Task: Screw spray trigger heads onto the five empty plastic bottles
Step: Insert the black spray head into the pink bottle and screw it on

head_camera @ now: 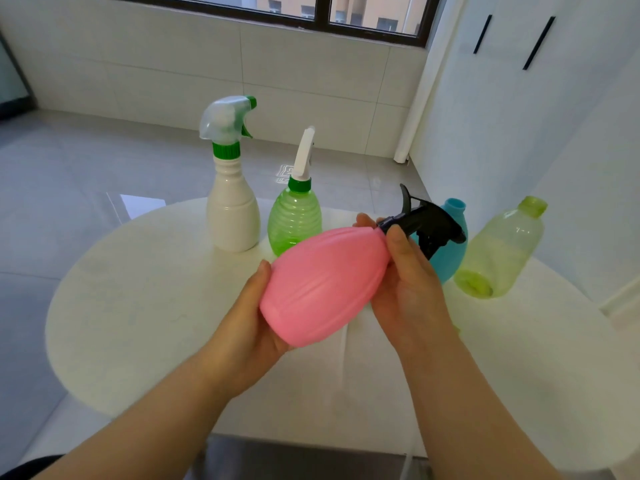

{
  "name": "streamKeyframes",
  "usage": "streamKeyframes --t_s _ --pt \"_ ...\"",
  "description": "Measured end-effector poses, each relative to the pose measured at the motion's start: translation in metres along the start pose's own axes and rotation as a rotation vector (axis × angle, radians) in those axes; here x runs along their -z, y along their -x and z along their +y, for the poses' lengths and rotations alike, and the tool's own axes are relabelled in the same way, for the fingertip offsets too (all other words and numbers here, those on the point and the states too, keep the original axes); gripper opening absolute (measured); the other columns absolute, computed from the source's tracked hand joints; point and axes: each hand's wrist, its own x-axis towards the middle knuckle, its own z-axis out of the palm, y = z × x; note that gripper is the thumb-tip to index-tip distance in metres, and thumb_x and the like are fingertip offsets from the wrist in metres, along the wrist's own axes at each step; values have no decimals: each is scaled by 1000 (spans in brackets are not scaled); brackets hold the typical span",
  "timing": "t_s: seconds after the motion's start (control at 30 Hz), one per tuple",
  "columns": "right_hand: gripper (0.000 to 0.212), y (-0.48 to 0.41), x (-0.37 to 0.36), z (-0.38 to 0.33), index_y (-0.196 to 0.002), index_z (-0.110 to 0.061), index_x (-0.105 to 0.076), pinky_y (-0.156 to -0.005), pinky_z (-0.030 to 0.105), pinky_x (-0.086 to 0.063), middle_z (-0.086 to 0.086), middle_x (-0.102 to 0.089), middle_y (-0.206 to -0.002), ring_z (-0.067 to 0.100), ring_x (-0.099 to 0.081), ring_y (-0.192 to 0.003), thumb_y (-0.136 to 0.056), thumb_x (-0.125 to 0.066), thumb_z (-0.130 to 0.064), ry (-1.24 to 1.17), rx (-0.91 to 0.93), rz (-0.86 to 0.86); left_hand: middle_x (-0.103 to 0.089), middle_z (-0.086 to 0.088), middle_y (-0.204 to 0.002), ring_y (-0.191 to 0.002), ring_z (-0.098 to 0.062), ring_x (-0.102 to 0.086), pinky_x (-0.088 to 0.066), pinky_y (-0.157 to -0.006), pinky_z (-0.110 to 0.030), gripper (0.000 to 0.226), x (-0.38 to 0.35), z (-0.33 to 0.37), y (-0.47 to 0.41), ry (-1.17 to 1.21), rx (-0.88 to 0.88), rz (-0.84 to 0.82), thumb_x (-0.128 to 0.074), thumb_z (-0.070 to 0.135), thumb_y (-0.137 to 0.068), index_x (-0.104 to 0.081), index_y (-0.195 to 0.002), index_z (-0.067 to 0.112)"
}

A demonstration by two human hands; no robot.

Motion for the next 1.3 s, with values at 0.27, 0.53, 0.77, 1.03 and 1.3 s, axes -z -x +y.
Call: streamKeyframes --t_s 0.27,0.53,0.77,1.03,1.3 --pt "21 0 1 2 -86 -27 -61 -73 22 -51 -11 -74 -86 1 -66 -83 -67 -59 -35 254 -5 33 -32 22 -125 -106 18 -40 -37 -91 -4 82 9 -5 6 -1091 -559 95 -76 44 -47 -33 -115 47" --pt "26 0 1 -6 -91 -20 -56 -77 24 -55 -9 -75 -85 5 -66 -85 -66 -58 -27 63 4 -51 -48 29 -121 -111 5 -52 -51 -75 -9 97 6 3 4 -407 -296 77 -77 53 -37 -33 -123 44" --pt "35 -3 8 -9 -85 -17 -61 -73 27 -57 -3 -75 -87 10 -68 -83 -56 -73 -34 0 -26 -82 -66 10 -108 -93 -2 -65 -55 -65 -18 95 8 10 7 -408 -135 -82 -81 61 -28 -50 -112 31" --pt "17 -1 6 -7 -66 -22 -68 -80 26 -56 -5 -74 -83 9 -67 -84 -73 -53 -20 34 -23 -110 -37 26 -120 -103 21 -45 -46 -73 -3 96 13 8 9 -823 -367 34 -81 38 -40 -26 -118 49" --pt "11 1 5 -6 -58 -23 -63 -65 24 -56 -3 -76 -77 9 -69 -77 -69 -63 -23 173 -57 -74 -67 1 -109 -102 -13 -63 -53 -72 -20 93 6 8 9 -498 -161 -142 -81 61 -29 -55 -113 29"
